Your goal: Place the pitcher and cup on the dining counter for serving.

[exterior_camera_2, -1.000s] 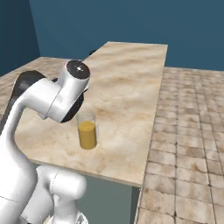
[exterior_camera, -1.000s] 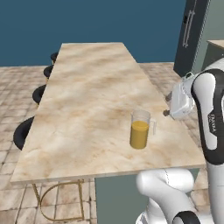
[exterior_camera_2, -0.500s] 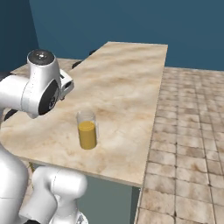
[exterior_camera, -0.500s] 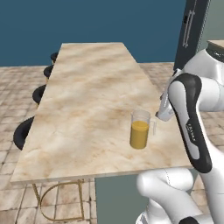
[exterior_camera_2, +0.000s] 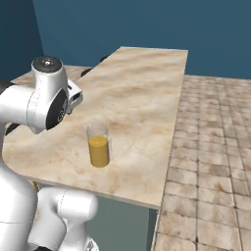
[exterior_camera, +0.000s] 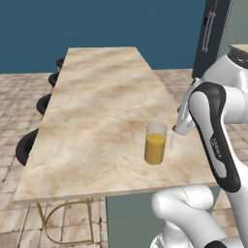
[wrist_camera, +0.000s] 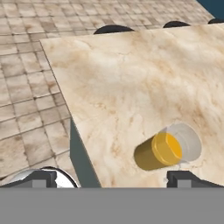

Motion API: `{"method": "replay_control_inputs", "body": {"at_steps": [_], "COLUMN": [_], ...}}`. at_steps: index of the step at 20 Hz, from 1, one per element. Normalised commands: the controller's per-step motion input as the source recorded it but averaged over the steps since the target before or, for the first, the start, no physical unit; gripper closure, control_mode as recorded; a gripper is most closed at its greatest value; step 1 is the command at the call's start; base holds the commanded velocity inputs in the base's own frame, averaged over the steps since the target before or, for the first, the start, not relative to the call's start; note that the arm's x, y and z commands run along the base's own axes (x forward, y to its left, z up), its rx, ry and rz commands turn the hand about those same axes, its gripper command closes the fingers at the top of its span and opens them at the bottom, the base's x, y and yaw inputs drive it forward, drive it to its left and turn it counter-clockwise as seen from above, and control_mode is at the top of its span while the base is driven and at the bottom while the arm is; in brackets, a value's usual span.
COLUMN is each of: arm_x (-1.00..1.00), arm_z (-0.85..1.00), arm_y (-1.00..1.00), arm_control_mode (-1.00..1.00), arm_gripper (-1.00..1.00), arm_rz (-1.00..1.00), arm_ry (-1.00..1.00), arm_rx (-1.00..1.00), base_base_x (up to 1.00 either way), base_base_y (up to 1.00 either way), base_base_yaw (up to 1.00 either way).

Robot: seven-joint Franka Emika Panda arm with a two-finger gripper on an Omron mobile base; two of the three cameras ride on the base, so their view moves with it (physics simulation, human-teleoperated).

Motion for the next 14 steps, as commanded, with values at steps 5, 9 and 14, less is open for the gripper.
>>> {"method": "replay_control_inputs", "body": {"at_steps": [5,9,14], "arm_x": [0.00,0.00,0.00], "arm_z": [0.00,0.00,0.00], "arm_y": [0.00,0.00,0.00], "arm_control_mode": [1.00,1.00,1.00], "arm_gripper": [-1.00,-1.00,-1.00], "arm_rz": [0.00,0.00,0.00], "arm_ry": [0.00,0.00,0.00], "arm_rx": [0.00,0.00,0.00], "base_base_x": [-0.36,-0.56,-0.73], "base_base_y": [0.05,0.00,0.00], "base_base_yaw": [-0.29,-0.56,-0.72]}}
